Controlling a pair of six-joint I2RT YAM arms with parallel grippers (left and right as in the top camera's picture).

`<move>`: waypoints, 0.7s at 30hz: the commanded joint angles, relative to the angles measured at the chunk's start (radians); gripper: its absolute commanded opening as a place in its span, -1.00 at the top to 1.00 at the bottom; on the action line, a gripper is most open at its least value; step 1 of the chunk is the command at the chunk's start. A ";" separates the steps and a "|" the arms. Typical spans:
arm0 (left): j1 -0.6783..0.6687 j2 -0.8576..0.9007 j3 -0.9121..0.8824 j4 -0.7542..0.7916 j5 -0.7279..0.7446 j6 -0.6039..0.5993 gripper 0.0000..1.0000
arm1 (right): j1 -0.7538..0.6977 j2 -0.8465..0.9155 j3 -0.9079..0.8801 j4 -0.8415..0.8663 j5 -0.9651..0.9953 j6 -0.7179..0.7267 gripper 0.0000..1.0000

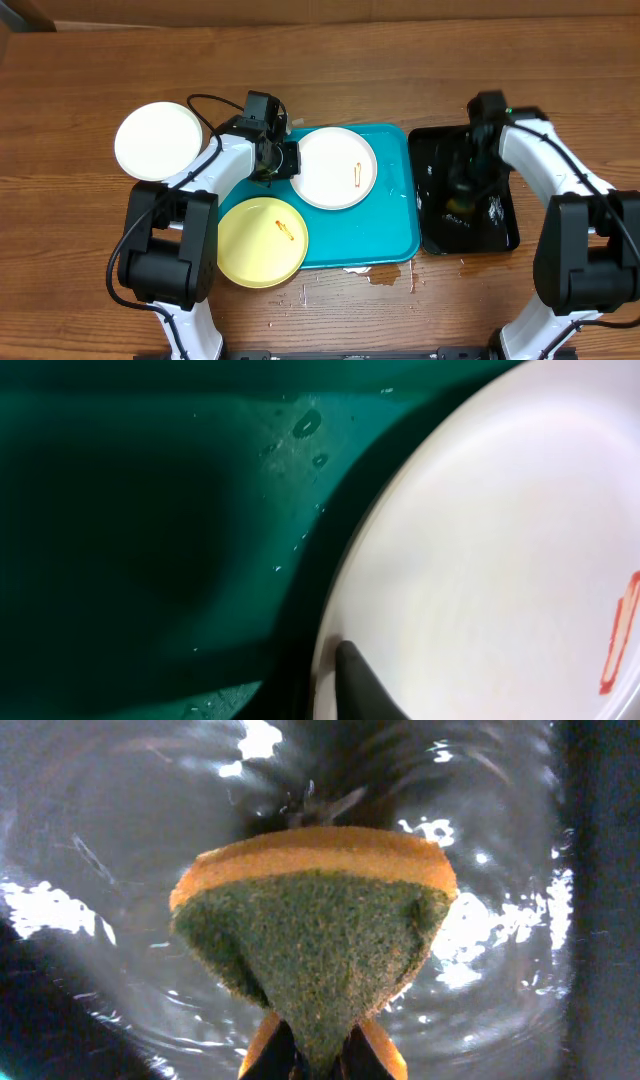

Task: Clean dirty plates on tray and stack at the side
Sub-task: 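Lift the sponge with right gripper and carry it toward the plate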

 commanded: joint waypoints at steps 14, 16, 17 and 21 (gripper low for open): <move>-0.007 0.022 0.011 0.060 -0.008 0.018 0.92 | -0.003 -0.008 0.137 -0.076 0.022 -0.007 0.93; -0.013 0.022 0.014 0.027 0.011 0.018 0.92 | -0.003 -0.008 0.137 -0.085 0.022 -0.024 0.93; -0.016 0.022 0.020 0.006 0.025 0.018 0.92 | -0.003 -0.008 0.137 -0.090 0.022 -0.031 0.93; -0.031 0.016 0.053 -0.067 0.068 0.009 0.88 | -0.003 -0.008 0.137 -0.108 0.022 -0.034 0.93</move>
